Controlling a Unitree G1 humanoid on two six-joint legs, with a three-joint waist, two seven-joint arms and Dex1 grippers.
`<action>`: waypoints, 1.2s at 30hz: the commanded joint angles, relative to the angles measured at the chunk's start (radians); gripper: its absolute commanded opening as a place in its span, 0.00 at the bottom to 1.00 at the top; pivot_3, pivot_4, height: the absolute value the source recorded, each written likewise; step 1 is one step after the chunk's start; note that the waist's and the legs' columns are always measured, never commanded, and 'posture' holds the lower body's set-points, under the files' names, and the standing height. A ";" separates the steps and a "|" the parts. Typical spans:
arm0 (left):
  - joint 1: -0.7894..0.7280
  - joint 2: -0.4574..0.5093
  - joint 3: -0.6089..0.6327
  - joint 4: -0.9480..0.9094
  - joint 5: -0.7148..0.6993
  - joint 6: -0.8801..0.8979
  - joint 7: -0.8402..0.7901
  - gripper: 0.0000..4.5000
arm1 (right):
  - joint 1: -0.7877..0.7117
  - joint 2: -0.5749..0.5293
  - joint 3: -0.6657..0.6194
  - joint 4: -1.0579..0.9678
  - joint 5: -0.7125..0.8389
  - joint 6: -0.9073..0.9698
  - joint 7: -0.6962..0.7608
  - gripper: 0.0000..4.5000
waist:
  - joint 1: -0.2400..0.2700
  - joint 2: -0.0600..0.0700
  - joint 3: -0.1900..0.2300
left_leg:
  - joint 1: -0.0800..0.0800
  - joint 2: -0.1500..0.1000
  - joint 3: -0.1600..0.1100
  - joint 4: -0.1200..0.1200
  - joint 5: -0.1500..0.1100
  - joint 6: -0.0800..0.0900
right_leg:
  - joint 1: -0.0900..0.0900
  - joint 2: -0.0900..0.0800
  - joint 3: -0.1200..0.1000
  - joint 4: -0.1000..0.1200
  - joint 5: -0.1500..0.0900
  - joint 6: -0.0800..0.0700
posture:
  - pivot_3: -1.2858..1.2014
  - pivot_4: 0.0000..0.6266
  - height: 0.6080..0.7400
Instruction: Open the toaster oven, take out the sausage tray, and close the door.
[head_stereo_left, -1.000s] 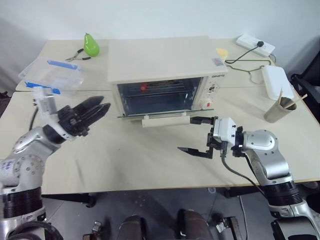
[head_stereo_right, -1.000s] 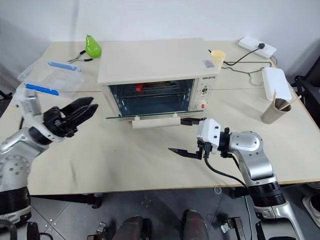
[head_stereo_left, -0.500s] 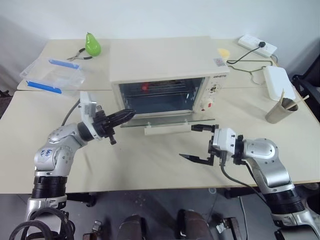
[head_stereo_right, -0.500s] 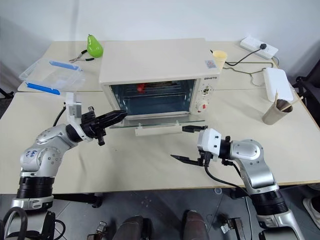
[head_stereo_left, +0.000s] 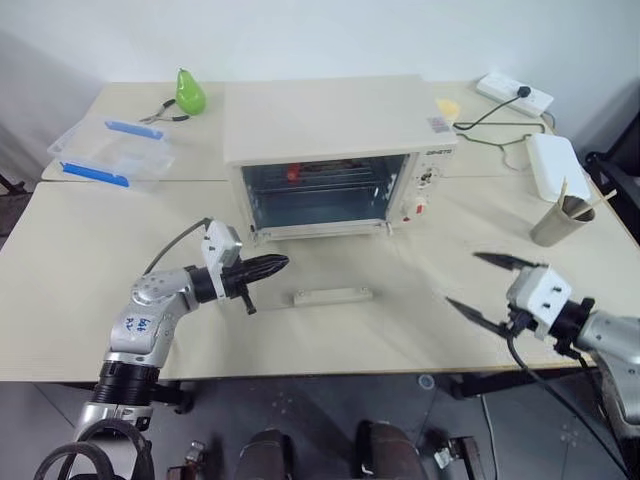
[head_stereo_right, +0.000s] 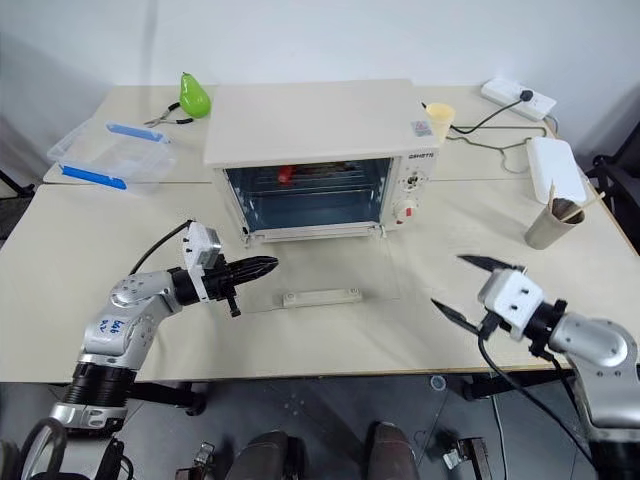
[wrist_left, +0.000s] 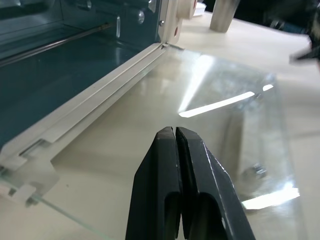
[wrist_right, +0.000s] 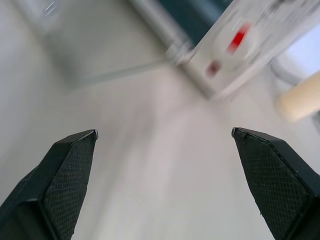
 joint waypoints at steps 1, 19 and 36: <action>0.019 -0.018 0.016 -0.012 0.019 -0.047 0.031 0.02 | -0.169 0.073 0.129 -0.061 -0.070 0.035 -0.067 1.00 | -0.004 0.000 0.000 | 0.000 0.000 0.000 0.000 0.000 0.000 | 0.000 0.000 0.000 0.000 0.000 0.000 | 0.52 0.24 1.00; 0.346 -0.035 0.299 -0.372 -0.145 -0.133 0.134 0.99 | -0.775 0.383 0.571 0.537 -0.784 -0.086 -0.642 1.00 | -0.021 0.000 0.000 | -0.006 0.000 -0.009 0.004 -0.002 0.000 | -0.007 -0.002 -0.003 0.008 0.000 0.000 | 0.52 0.24 1.00; 0.316 -0.074 0.265 -0.390 -0.168 -0.090 0.195 1.00 | -0.846 0.426 0.581 0.677 -0.804 -0.133 -0.714 0.38 | -0.039 0.000 0.000 | -0.006 0.002 -0.011 0.002 -0.002 -0.001 | -0.008 -0.001 -0.004 0.008 0.000 0.000 | 0.52 0.24 1.00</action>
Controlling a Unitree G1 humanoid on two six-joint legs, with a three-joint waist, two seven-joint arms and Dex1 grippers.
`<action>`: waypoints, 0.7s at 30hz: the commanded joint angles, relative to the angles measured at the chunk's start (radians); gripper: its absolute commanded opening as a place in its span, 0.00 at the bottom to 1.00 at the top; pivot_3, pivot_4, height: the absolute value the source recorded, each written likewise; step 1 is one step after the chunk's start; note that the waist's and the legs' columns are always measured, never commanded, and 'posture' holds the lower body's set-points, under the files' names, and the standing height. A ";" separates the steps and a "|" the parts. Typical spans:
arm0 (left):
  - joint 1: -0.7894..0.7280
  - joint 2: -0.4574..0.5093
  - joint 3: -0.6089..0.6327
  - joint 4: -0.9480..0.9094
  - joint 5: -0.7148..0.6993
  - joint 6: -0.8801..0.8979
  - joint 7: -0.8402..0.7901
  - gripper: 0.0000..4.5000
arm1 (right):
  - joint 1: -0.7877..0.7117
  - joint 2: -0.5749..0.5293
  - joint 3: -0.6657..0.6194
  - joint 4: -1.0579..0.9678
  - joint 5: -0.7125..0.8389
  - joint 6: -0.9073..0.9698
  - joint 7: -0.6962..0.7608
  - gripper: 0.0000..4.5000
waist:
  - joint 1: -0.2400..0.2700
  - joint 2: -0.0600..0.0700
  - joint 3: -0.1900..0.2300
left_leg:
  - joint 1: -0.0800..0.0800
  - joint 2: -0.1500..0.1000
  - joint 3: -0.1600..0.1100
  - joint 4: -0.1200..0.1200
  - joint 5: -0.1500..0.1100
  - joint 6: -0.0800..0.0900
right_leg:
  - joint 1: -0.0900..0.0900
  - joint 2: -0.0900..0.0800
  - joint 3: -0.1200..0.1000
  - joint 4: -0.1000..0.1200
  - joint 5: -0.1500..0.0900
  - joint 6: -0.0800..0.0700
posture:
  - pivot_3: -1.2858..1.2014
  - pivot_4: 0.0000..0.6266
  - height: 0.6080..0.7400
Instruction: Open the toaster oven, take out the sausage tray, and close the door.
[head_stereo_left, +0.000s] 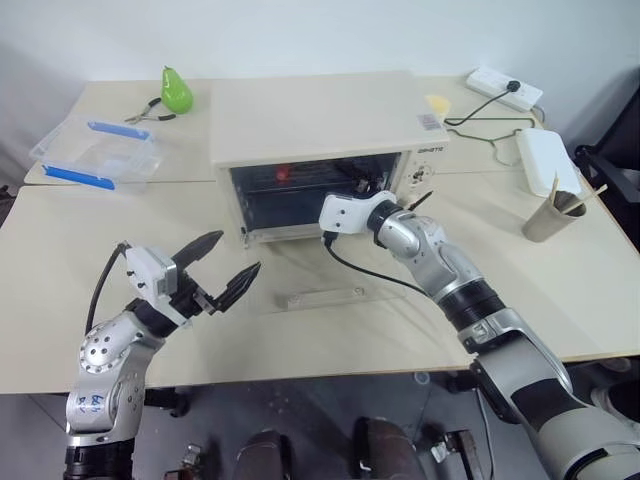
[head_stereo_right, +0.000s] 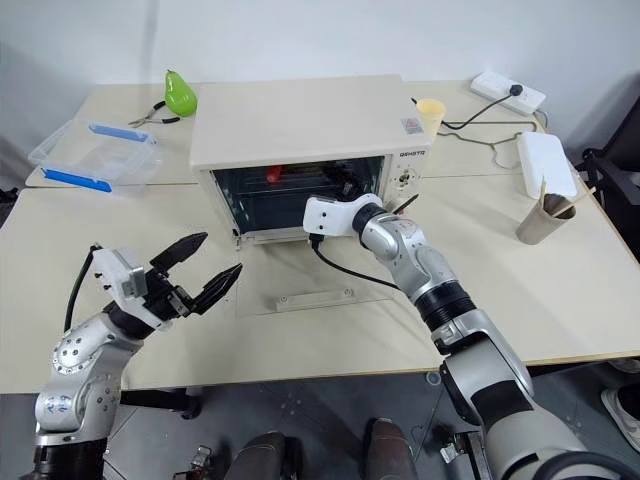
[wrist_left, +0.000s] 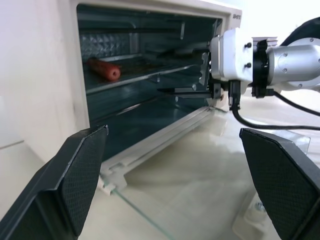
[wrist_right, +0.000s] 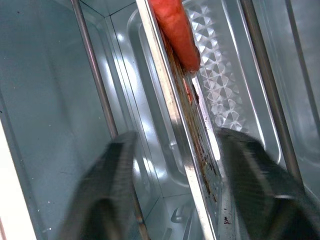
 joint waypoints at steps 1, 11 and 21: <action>-0.031 0.013 0.007 0.013 -0.026 0.000 -0.011 1.00 | -0.040 -0.005 -0.012 -0.002 0.006 -0.024 -0.017 0.31 | -0.001 0.000 0.000 | 0.000 0.000 0.000 0.000 0.000 0.000 | 0.000 0.000 0.000 0.000 0.000 0.000 | 0.52 0.24 1.00; -0.106 0.039 0.000 0.077 -0.036 0.021 -0.052 1.00 | -0.060 -0.022 -0.027 -0.056 0.034 -0.081 0.022 0.02 | -0.007 0.000 0.000 | 0.000 0.000 -0.001 -0.001 0.000 0.000 | 0.000 0.000 -0.001 0.000 0.000 0.000 | 0.52 0.24 1.00; -0.253 0.036 -0.051 0.183 -0.024 0.025 -0.101 1.00 | -0.047 -0.030 -0.031 -0.155 0.059 -0.081 0.126 0.02 | -0.018 0.000 0.000 | -0.001 0.000 0.001 -0.005 0.000 -0.001 | -0.003 0.000 -0.002 0.000 0.000 0.000 | 0.52 0.24 1.00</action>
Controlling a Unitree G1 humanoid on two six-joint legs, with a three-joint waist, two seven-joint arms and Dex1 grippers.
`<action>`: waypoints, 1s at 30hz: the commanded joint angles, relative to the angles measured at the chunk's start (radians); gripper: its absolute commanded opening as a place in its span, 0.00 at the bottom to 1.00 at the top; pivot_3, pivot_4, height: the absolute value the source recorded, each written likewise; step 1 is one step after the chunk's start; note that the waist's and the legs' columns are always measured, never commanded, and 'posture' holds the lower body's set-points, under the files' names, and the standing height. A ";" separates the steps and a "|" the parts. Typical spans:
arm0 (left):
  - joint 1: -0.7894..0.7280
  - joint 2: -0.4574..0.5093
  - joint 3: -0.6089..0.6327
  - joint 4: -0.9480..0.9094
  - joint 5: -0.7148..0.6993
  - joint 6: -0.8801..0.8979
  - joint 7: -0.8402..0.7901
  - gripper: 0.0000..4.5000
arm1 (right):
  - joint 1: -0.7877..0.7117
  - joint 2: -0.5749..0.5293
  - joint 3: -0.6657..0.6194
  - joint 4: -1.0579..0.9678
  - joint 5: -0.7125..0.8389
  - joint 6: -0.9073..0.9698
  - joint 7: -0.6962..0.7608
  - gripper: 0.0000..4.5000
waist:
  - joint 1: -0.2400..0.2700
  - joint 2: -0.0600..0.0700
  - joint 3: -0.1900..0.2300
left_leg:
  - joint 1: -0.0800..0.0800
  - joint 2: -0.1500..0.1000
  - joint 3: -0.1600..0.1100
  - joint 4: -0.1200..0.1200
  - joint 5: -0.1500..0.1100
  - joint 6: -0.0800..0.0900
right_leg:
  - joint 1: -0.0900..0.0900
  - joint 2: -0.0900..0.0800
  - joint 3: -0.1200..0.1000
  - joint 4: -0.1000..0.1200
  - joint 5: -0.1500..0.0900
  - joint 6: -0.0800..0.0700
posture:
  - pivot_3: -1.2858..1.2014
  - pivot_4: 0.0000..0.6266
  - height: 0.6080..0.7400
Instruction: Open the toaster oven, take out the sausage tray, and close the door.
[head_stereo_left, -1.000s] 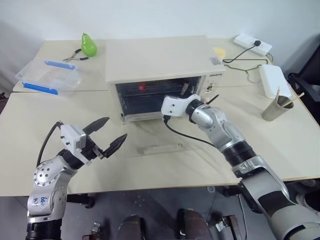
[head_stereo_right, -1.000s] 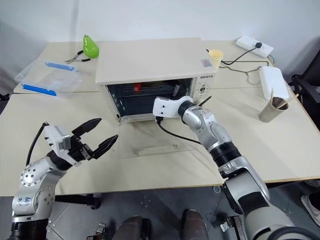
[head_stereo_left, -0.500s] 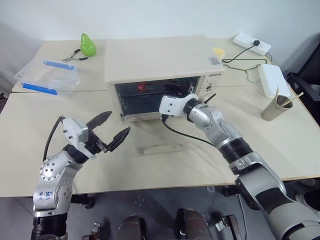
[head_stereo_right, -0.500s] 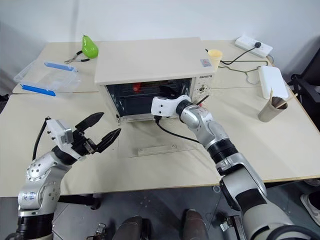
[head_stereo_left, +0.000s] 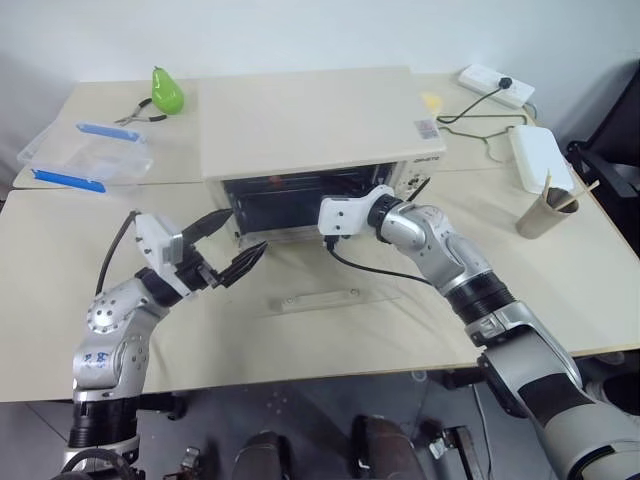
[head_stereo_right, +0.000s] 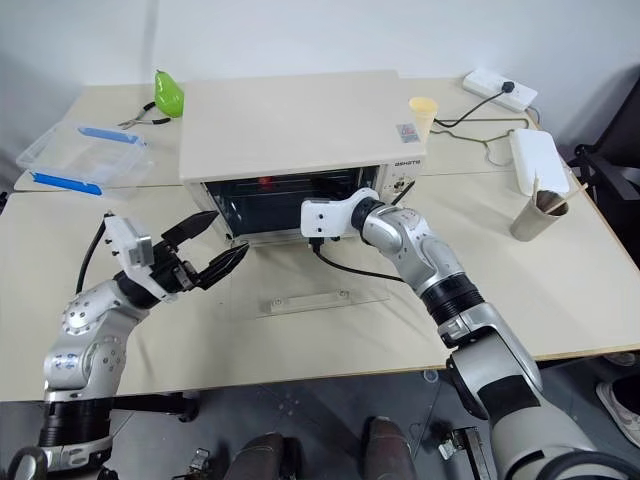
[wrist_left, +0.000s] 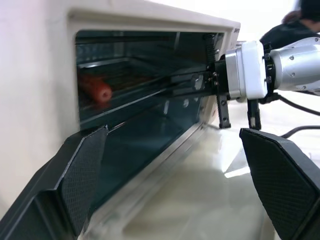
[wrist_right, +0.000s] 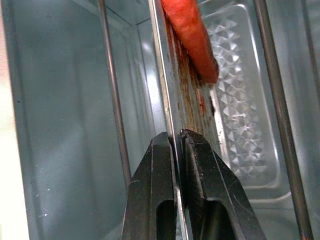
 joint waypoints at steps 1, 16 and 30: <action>-0.043 0.001 -0.001 0.027 -0.006 -0.018 -0.014 1.00 | -0.020 0.011 -0.047 -0.094 0.054 -0.022 -0.010 0.02 | -0.001 0.000 0.000 | 0.000 0.000 0.000 -0.001 0.000 0.000 | 0.000 0.000 0.000 0.000 0.000 0.000 | 0.52 0.24 1.00; -0.199 0.043 0.061 0.166 -0.067 0.037 -0.038 1.00 | 0.041 -0.049 -0.036 -0.164 0.114 -0.105 0.117 0.02 | 0.000 0.000 0.000 | 0.000 0.000 -0.001 -0.001 0.000 -0.001 | -0.001 0.000 -0.002 0.000 0.000 0.000 | 0.52 0.24 1.00; -0.216 0.083 0.055 0.220 -0.065 0.073 -0.096 1.00 | 0.330 -0.139 -0.087 -0.583 0.175 0.002 0.269 0.02 | 0.011 0.000 0.000 | 0.000 0.000 0.000 0.001 0.000 -0.001 | 0.000 0.000 -0.001 0.001 0.000 0.000 | 0.52 0.24 1.00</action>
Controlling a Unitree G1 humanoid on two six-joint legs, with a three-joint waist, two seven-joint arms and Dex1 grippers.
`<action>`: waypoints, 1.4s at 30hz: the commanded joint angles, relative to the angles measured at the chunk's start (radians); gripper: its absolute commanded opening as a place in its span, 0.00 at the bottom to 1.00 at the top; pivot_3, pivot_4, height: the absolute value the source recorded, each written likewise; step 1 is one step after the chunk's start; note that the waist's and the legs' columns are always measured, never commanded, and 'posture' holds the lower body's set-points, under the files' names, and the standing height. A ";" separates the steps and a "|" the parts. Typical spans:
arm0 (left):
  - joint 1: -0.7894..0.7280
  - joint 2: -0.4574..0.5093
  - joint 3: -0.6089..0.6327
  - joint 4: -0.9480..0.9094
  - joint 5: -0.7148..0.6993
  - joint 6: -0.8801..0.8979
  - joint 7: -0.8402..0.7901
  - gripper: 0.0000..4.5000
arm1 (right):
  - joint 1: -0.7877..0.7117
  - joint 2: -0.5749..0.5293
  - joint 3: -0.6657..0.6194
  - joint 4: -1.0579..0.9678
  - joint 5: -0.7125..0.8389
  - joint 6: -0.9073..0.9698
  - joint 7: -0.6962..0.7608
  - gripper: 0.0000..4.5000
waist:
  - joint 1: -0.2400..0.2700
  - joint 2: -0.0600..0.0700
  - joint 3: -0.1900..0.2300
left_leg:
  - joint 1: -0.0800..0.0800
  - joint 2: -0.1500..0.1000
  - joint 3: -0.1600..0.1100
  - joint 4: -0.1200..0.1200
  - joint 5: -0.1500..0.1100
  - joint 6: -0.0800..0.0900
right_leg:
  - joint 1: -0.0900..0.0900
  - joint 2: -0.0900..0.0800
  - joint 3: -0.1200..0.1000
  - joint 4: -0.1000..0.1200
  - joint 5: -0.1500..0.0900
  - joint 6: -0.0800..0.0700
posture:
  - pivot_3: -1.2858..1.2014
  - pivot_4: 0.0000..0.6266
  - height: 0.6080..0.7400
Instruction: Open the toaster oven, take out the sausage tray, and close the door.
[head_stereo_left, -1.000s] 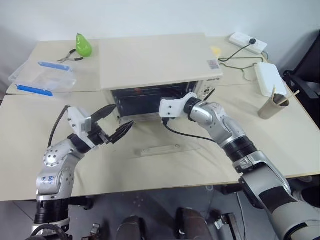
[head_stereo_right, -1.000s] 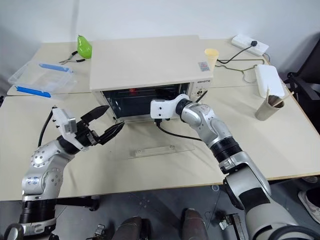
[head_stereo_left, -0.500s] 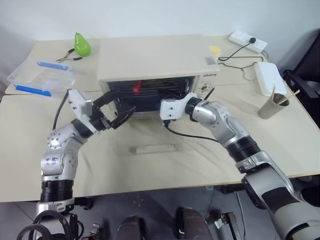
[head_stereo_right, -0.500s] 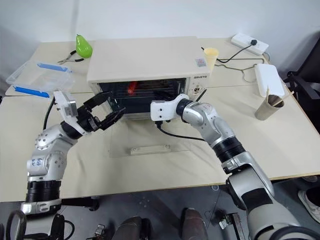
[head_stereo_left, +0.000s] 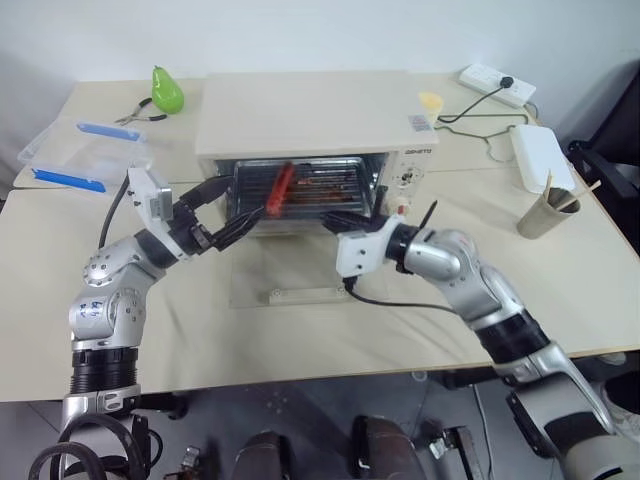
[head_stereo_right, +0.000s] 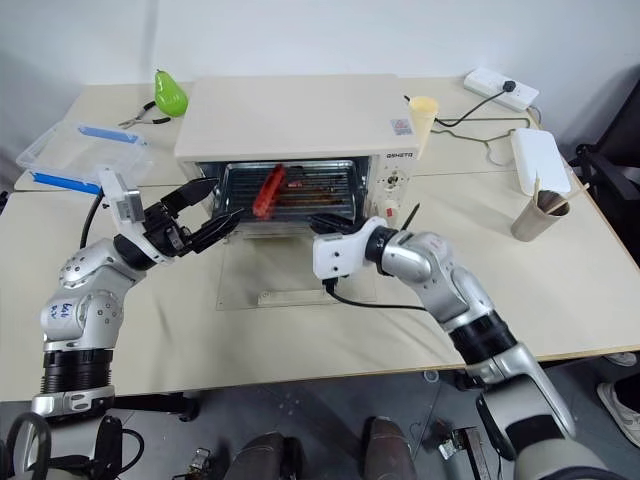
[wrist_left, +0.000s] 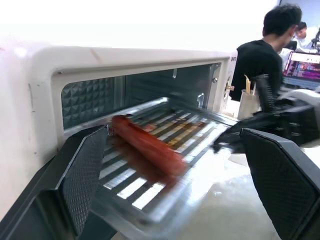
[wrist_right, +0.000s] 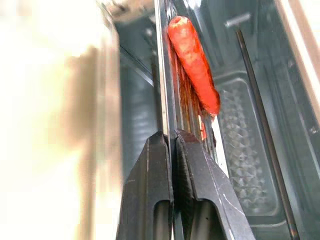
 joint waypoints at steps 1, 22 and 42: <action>-0.010 0.022 0.021 0.011 -0.001 -0.003 -0.009 1.00 | 0.065 -0.018 -0.035 -0.162 0.024 0.033 0.025 0.02 | 0.002 0.000 0.000 | 0.000 0.000 0.000 0.000 0.000 0.000 | 0.000 0.000 0.000 0.000 0.000 0.000 | 0.52 0.24 1.00; 0.047 0.209 0.040 -0.026 -0.172 0.352 -0.177 1.00 | 0.349 -0.199 -0.184 -0.389 0.102 -0.082 0.043 0.02 | 0.026 -0.001 0.001 | 0.000 0.000 0.001 0.004 0.000 0.000 | 0.002 0.000 0.001 -0.001 0.000 0.000 | 0.52 0.24 1.00; -0.025 0.034 0.224 -0.147 -0.602 1.198 0.501 0.74 | 0.307 -0.189 -0.137 -0.313 0.132 -0.213 0.059 0.02 | 0.031 -0.003 0.001 | 0.001 0.000 -0.001 0.006 0.000 0.000 | 0.004 0.000 0.002 0.001 0.000 0.000 | 0.52 0.24 1.00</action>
